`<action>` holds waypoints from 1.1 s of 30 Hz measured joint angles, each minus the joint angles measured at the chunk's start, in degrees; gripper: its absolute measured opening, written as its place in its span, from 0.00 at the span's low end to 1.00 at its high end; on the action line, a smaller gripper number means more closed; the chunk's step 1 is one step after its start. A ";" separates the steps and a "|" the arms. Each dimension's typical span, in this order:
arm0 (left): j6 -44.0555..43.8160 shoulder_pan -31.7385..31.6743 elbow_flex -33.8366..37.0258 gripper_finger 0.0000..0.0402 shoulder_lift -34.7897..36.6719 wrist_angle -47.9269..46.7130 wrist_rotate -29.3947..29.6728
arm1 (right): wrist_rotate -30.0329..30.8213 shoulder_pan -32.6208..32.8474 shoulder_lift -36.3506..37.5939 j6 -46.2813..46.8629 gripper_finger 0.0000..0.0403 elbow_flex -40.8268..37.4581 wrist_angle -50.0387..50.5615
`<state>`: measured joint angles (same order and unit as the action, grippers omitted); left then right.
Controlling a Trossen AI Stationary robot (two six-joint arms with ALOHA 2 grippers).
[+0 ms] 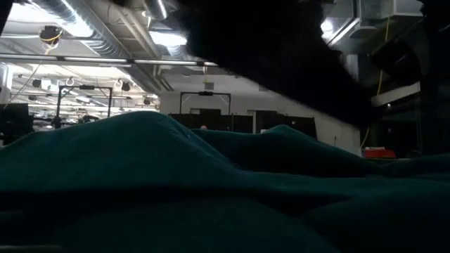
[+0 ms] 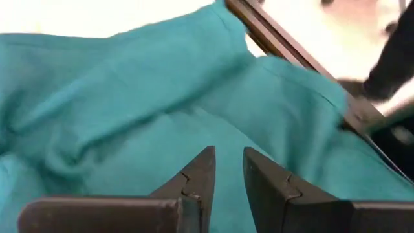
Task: Fold microfiber towels
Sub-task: Fold the towel
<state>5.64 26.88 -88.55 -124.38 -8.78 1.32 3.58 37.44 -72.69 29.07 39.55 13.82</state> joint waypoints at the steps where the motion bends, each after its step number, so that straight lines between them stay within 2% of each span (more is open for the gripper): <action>1: -0.18 -0.49 0.00 0.19 -0.40 1.35 -0.69 | -0.03 0.31 0.01 0.26 0.47 0.00 0.35; 13: 0.09 -4.16 -0.03 0.19 -3.80 8.17 -6.28 | 0.08 3.55 0.04 4.52 0.54 0.00 2.72; 18: 0.22 -4.53 0.06 0.19 -5.37 6.45 -9.95 | 0.11 3.55 0.04 4.82 0.56 0.00 2.68; 23: 1.59 -4.93 0.01 0.20 -6.47 5.85 -9.92 | 1.39 3.55 0.04 5.15 0.55 0.00 2.48; 28: 1.98 -4.95 -0.30 0.22 -7.06 3.86 -6.95 | 2.02 3.55 0.07 6.48 0.52 0.02 1.33; 33: 0.04 -5.37 -0.37 0.17 -7.25 1.77 -4.30 | 2.32 3.55 0.07 7.04 0.49 0.00 0.60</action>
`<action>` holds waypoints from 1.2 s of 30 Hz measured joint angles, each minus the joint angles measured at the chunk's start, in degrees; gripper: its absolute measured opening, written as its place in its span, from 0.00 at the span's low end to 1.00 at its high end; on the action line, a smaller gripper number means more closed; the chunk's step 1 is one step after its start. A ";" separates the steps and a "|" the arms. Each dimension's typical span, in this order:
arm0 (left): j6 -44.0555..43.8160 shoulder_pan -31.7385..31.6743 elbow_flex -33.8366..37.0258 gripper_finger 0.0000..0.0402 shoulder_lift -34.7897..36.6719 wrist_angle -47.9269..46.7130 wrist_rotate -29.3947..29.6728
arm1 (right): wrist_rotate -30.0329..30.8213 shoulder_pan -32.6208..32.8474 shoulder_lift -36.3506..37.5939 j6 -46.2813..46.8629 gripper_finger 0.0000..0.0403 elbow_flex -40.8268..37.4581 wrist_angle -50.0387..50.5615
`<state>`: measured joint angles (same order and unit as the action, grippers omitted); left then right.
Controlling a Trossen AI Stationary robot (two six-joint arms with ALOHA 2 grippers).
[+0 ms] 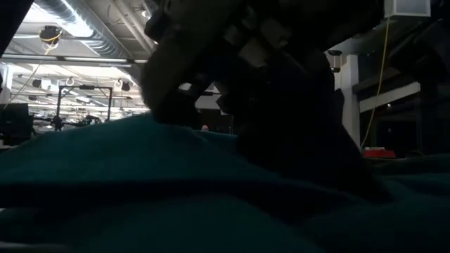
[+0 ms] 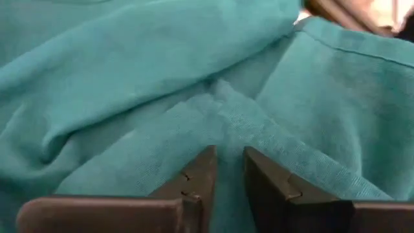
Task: Fold microfiber towels
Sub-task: Fold the towel
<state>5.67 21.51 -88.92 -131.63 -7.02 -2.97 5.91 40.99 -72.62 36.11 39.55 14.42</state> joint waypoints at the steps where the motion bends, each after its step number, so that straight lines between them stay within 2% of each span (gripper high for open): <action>1: -1.03 -0.18 0.04 0.15 -0.02 -0.59 1.00 | 0.31 0.00 0.00 0.17 0.49 0.00 -0.40; 4: -3.56 -1.09 0.10 0.03 0.15 -1.39 1.58 | 0.72 0.00 0.00 0.76 0.47 0.00 -1.50; 6: -4.82 -1.33 0.14 0.01 0.59 -1.43 2.35 | 0.73 0.00 0.00 0.96 0.46 0.00 -2.02; 9: -4.90 -1.30 0.33 0.01 1.40 -1.67 4.34 | 0.72 0.00 0.00 1.61 0.45 0.00 -2.10; 14: -5.52 -1.48 0.73 0.01 4.55 -7.60 8.93 | 0.76 0.11 0.00 2.26 0.45 0.00 -3.24; 21: -6.91 -1.01 0.68 0.01 10.32 -12.90 8.98 | 3.03 0.11 0.00 2.24 0.45 0.01 -4.14; 27: -9.45 -1.56 0.65 0.01 14.70 -18.47 16.03 | 4.20 0.09 0.00 1.97 0.44 0.00 -4.60; 31: -10.08 -2.65 3.41 0.01 14.97 -18.55 11.95 | 5.24 -0.08 0.00 1.80 0.45 0.02 -4.97; 36: -13.51 -2.02 7.16 0.01 16.51 -16.55 11.39 | 5.27 -0.37 0.00 1.84 0.46 0.01 -5.78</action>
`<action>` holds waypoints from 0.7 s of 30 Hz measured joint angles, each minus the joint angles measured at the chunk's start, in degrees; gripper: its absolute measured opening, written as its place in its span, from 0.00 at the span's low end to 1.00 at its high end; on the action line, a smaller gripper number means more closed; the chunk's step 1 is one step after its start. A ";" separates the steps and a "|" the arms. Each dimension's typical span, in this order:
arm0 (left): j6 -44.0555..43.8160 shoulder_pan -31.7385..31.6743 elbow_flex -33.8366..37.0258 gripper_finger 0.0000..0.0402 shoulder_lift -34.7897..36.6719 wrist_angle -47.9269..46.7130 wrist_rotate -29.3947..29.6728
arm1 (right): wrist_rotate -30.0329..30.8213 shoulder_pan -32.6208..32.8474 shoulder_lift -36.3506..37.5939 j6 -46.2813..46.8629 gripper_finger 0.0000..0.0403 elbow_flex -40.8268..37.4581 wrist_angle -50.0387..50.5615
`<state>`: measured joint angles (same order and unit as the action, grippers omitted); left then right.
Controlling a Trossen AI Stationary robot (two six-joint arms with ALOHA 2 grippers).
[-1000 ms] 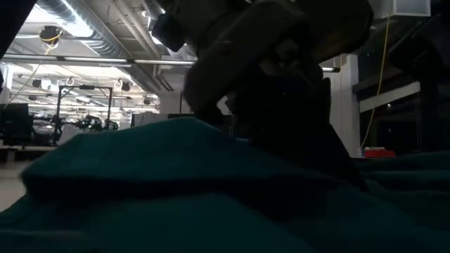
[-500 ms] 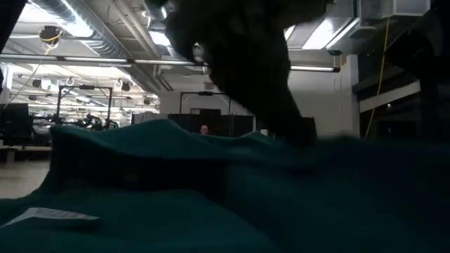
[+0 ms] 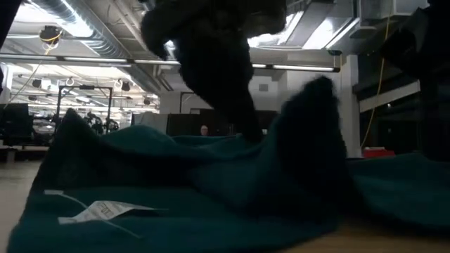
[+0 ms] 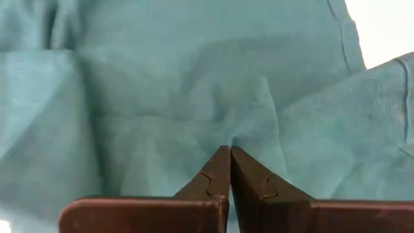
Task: Fold microfiber towels
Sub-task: Fold the towel
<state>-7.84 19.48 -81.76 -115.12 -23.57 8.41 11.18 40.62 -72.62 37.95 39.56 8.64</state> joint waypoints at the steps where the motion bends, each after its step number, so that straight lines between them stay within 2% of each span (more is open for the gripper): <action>1: -0.57 0.03 0.55 0.01 0.98 1.31 0.58 | 0.00 -0.02 0.00 0.00 0.46 0.01 -0.12; 6: -3.78 -0.49 6.05 0.01 7.36 1.99 7.09 | 0.00 -0.06 -0.02 -0.27 0.45 -0.01 -0.51; 8: -6.16 -1.22 9.76 0.01 10.00 5.55 6.52 | 0.28 -0.07 -0.02 -0.53 0.44 0.01 -1.09; 10: -4.92 -1.54 12.44 0.01 12.25 7.01 4.78 | 0.37 -0.33 -0.02 -0.95 0.43 0.01 -1.19; 12: -9.13 -1.29 15.41 0.01 14.57 5.28 7.58 | 0.40 -0.75 -0.02 -1.07 0.43 -0.01 -1.53; 13: -11.24 -1.25 17.36 0.01 15.51 7.65 7.61 | 0.42 -0.98 -0.02 -1.10 0.43 -0.01 -1.81; 15: -8.96 -1.33 19.37 0.01 16.86 14.25 4.14 | 0.42 -1.44 -0.02 -1.50 0.44 0.01 -2.37; 16: -7.97 -1.31 19.44 0.01 17.69 12.45 4.21 | 0.40 -1.77 -0.02 -1.79 0.45 0.01 -2.38; 18: -10.61 -1.14 19.82 0.01 19.01 5.93 7.64 | 0.39 -2.22 -0.03 -2.32 0.46 0.01 -2.50; 19: -12.79 -1.14 20.72 0.01 19.34 6.13 9.70 | 0.37 -2.46 -0.05 -2.43 0.46 0.00 -2.69; 21: -11.61 -1.37 22.11 0.01 20.88 11.18 10.33 | 0.33 -2.82 -0.33 -2.67 0.47 0.01 -3.12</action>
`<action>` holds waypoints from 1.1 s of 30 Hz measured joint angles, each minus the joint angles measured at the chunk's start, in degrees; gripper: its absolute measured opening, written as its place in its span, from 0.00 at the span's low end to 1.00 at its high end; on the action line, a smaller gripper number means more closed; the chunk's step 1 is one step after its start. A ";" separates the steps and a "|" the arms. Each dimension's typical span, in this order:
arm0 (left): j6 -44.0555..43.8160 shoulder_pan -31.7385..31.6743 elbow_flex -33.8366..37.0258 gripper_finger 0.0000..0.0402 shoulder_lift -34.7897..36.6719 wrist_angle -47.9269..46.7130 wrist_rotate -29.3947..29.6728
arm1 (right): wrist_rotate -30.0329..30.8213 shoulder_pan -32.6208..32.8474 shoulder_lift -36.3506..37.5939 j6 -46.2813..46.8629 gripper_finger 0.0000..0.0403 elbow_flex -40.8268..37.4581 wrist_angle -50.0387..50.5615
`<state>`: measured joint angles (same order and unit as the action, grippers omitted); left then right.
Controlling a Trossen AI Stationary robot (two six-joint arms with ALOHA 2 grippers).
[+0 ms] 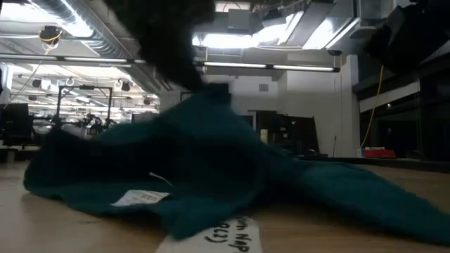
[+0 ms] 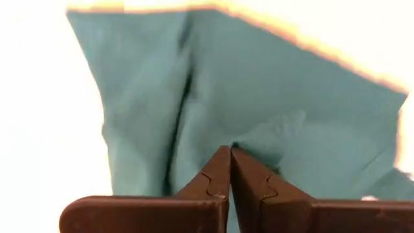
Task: Fold microfiber towels
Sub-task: Fold the towel
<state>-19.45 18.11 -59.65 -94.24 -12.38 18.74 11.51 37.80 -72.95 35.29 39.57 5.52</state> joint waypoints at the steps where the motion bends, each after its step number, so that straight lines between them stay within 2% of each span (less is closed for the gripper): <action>1: 0.39 -0.31 0.12 0.01 1.15 0.28 0.53 | -0.36 -0.28 -0.22 -0.17 0.47 0.00 0.17; 4: -4.62 -1.42 1.68 0.02 2.33 -1.31 3.76 | -1.36 -0.94 -0.76 -0.17 0.48 0.00 -0.64; 7: -1.07 -2.35 2.57 0.03 2.81 1.97 -1.64 | -2.60 -1.39 -1.62 -0.20 0.48 0.00 -2.12; 9: -3.36 -2.58 3.30 0.03 3.11 3.21 -2.10 | -3.35 -1.53 -1.95 -0.20 0.48 0.00 -3.00; 12: -0.86 -2.61 3.73 0.03 2.76 5.11 -8.15 | -3.61 -1.59 -2.33 -0.24 0.46 0.00 -3.51; 15: -3.08 -2.85 4.14 0.03 3.13 7.60 -10.06 | -3.63 -1.59 -2.36 -0.35 0.46 0.00 -4.00; 18: 0.31 -1.93 2.64 0.03 3.06 11.21 -16.78 | -3.66 -1.59 -2.36 -0.37 0.46 0.00 -4.28; 20: -1.86 -1.69 2.85 0.03 3.48 8.66 -16.22 | -3.65 -1.59 -2.36 -0.34 0.47 0.00 -4.34; 21: -3.35 -1.82 4.11 0.03 3.55 9.72 -15.61 | -3.65 -1.59 -2.36 -0.30 0.47 0.00 -4.44; 22: -4.40 -2.20 4.98 0.03 3.23 14.80 -16.43 | -3.67 -1.59 -2.36 -0.17 0.48 0.00 -4.44; 24: -5.35 -2.91 4.88 0.04 3.14 22.27 -22.71 | -3.75 -1.59 -2.36 -0.16 0.49 0.00 -4.50; 26: -5.93 -3.30 4.29 0.05 2.82 17.55 -30.86 | -4.13 -1.61 -2.36 -0.19 0.49 0.00 -4.52; 27: -6.78 -3.28 4.58 0.05 2.52 14.62 -32.39 | -4.81 -1.62 -2.36 -0.19 0.49 0.00 -4.60; 28: -7.36 -3.39 5.23 0.05 1.96 11.10 -32.70 | -5.00 -1.62 -2.36 -0.20 0.49 0.00 -4.71; 31: -5.27 -3.78 4.48 0.06 2.55 15.41 -30.40 | -5.11 -1.59 -2.36 -0.69 0.49 0.00 -4.70; 33: -4.40 -3.60 4.37 0.07 2.86 14.31 -30.01 | -5.11 -1.59 -2.36 -1.00 0.48 0.00 -4.70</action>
<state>-23.85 14.51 -55.28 -91.39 1.92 -11.27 6.40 36.21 -75.31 34.29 39.57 0.81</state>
